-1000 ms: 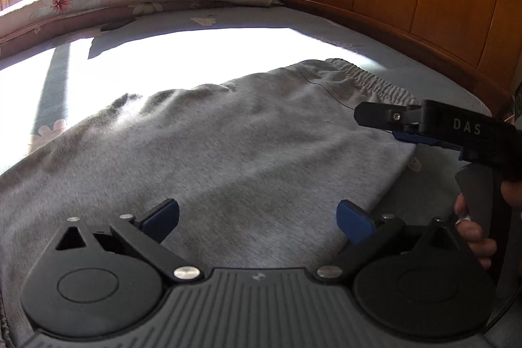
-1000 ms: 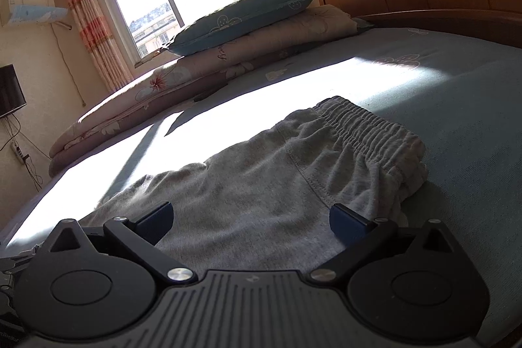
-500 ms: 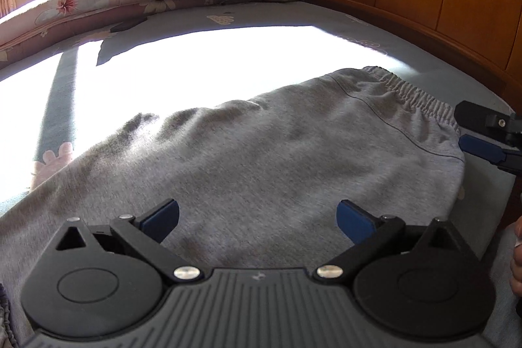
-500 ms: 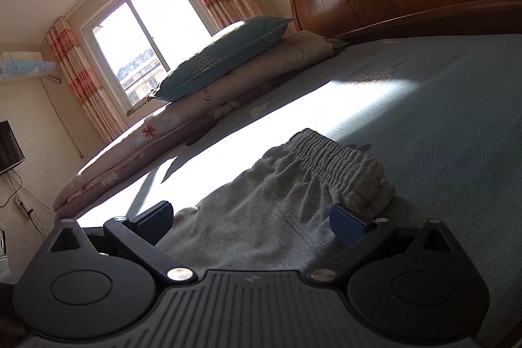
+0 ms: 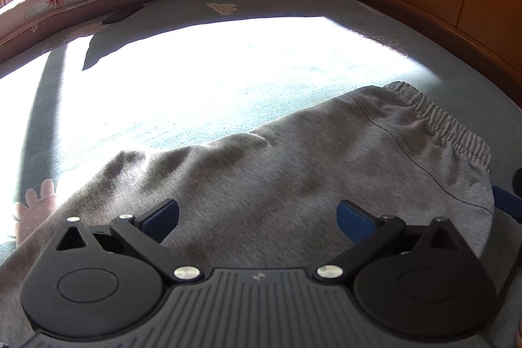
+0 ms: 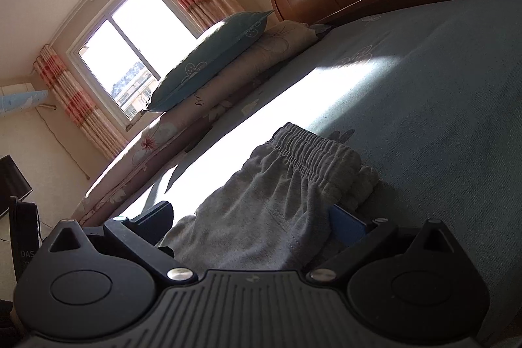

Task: Fold clothes
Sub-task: 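Roll the right gripper and bring it to the elastic waistband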

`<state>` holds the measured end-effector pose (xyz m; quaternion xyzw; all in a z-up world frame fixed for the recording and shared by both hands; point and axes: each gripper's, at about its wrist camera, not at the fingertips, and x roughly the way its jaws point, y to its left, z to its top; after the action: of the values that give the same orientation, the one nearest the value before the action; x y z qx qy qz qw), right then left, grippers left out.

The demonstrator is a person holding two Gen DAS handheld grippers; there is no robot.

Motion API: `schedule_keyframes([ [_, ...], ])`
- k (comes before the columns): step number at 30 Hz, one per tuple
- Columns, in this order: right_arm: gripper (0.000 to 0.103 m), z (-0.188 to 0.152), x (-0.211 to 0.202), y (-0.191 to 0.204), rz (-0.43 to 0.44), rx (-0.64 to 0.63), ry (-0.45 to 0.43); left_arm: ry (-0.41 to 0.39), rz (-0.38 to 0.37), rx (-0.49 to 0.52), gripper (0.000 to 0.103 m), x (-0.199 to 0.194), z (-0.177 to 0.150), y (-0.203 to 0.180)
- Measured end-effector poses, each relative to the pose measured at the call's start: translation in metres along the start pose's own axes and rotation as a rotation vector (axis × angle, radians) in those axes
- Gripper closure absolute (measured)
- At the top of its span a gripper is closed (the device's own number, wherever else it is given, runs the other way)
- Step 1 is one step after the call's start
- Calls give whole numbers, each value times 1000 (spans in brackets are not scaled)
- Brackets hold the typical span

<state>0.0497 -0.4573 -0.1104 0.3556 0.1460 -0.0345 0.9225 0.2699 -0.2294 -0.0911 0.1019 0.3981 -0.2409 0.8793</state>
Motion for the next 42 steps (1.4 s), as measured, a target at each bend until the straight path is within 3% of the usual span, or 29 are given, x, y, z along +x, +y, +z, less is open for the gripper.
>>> schedule_keyframes([
  [4,0,0,1,-1,1,-2,8,-10,27,14,0,34,13,7],
  [8,0,0,1,-1,3,-1,10,9,17,-60,1,28,32,18],
  [11,0,0,1,-2,6,9,11,-27,-43,-110,1,14,35,22],
  [14,0,0,3,-4,7,17,20,8,-89,-153,1,26,36,23],
  [20,0,-1,4,-3,3,11,27,54,-22,-68,1,47,54,11],
  [23,0,0,3,-5,3,23,25,60,-84,-136,1,32,66,16],
  [26,0,1,3,-9,5,46,25,78,-261,-263,1,24,71,18],
  [29,0,1,6,-11,14,67,37,117,-367,-315,1,44,73,5],
  [32,0,1,7,-10,11,59,42,152,-333,-295,1,67,72,-7],
  [37,0,2,9,-12,14,86,45,146,-371,-261,1,23,75,-3],
  [42,0,1,9,-13,15,84,49,134,-333,-280,1,-44,33,25],
])
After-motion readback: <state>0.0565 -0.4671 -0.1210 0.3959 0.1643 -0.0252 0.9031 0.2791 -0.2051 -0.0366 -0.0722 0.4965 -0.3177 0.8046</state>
